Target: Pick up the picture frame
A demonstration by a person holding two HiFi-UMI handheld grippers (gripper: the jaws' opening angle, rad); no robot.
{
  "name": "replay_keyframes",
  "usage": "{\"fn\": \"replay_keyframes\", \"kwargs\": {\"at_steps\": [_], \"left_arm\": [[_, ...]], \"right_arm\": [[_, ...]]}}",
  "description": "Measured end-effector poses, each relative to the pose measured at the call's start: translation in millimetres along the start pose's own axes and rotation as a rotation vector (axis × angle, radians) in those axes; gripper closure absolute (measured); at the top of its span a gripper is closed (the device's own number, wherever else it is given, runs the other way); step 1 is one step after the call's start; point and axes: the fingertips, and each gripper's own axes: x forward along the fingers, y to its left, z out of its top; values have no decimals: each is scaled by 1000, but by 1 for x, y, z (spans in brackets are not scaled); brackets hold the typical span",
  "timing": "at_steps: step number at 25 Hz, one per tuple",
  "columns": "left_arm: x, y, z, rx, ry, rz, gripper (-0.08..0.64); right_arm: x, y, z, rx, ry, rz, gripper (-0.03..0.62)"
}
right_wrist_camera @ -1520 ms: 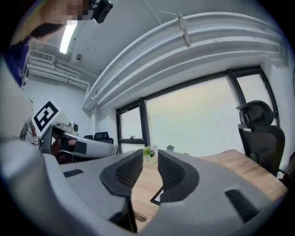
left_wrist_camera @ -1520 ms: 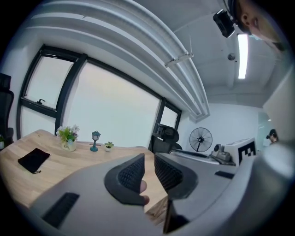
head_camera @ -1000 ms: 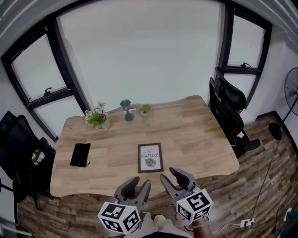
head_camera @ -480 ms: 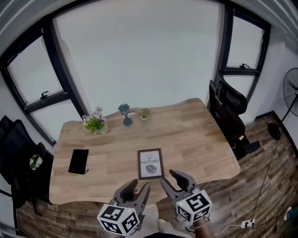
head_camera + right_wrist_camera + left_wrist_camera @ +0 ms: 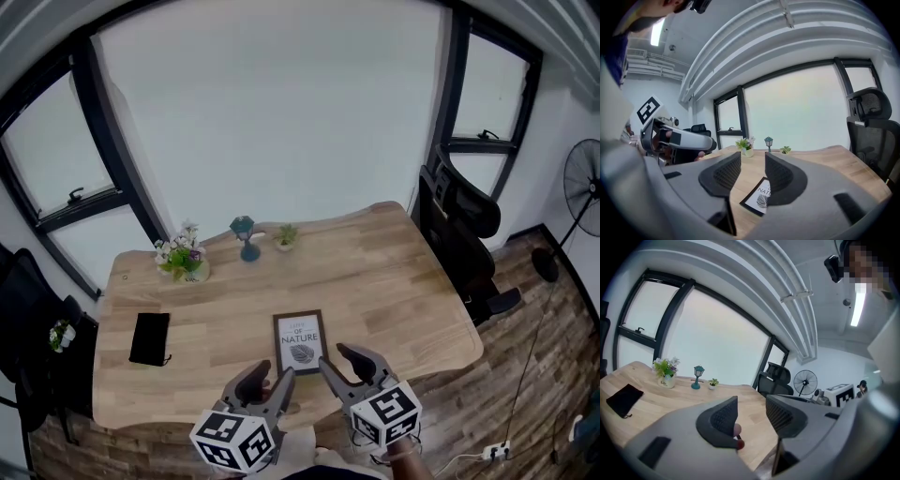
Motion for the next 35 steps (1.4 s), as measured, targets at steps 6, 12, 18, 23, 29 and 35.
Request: {"fn": "replay_keyframes", "kwargs": {"at_steps": [6,12,18,23,29,35], "left_arm": [[17,13,-1,1,25,-20,377],[31,28,-6,-8,53,-24,373],[44,49,-11,-25,75,-23,373],[52,65,-21,-37,110,-22,373],[63,83,-33,-59,149,-25,373],[75,100,-48,-72,192,-27,373]], "right_arm": [[17,-11,-6,5,29,-19,457],[33,-18,-13,16,70,-28,457],[56,-24,-20,8,82,-32,457],[71,-28,-29,11,116,-41,458],[85,-37,-45,26,158,-59,458],[98,-48,-66,42,206,-85,458]]}}
